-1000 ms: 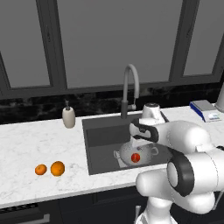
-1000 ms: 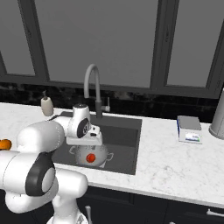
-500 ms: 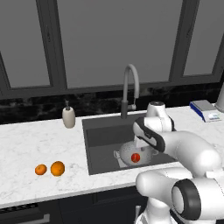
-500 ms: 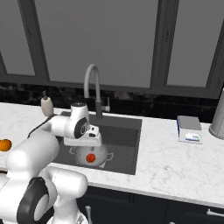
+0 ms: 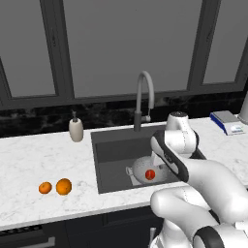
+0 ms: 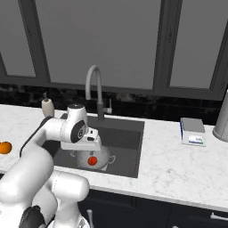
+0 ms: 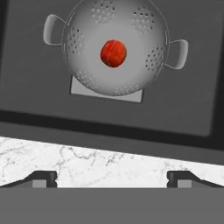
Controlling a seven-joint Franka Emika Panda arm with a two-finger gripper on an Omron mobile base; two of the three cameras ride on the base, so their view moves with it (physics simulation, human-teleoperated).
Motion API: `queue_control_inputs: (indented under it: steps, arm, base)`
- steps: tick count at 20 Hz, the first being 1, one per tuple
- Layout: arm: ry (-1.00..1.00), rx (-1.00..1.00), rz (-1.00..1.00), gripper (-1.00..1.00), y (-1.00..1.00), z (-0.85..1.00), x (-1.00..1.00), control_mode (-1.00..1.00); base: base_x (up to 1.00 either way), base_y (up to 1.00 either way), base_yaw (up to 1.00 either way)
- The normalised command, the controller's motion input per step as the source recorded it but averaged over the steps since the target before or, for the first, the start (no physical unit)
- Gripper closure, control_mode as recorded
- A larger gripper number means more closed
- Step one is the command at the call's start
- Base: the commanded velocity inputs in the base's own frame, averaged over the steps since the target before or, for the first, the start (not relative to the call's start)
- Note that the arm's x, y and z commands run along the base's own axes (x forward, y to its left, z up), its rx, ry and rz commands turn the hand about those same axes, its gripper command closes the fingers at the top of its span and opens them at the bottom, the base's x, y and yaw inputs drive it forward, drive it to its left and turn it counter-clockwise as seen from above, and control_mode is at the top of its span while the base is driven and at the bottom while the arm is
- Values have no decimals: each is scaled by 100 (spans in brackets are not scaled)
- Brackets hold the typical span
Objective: Put the colander in the sink, put the apple, orange, tangerine in the colander, and turn on the sink faucet and pour water over the colander.
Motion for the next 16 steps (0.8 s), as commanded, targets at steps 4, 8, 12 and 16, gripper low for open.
queue_control_inputs:
  steps: [4, 8, 12, 16]
  arm:
    - [0, 0, 0, -100, 1, 29, -18, -100]
    - [0, 0, 0, -100, 2, 37, -19, -100]
    - [0, 0, 0, -100, 0, 31, -29, -100]
    - [0, 0, 0, -100, 2, 33, -28, -100]
  base:
    - [0, 0, 0]
    - [0, 0, 0]
    - [0, 0, 0]
    - [0, 0, 0]
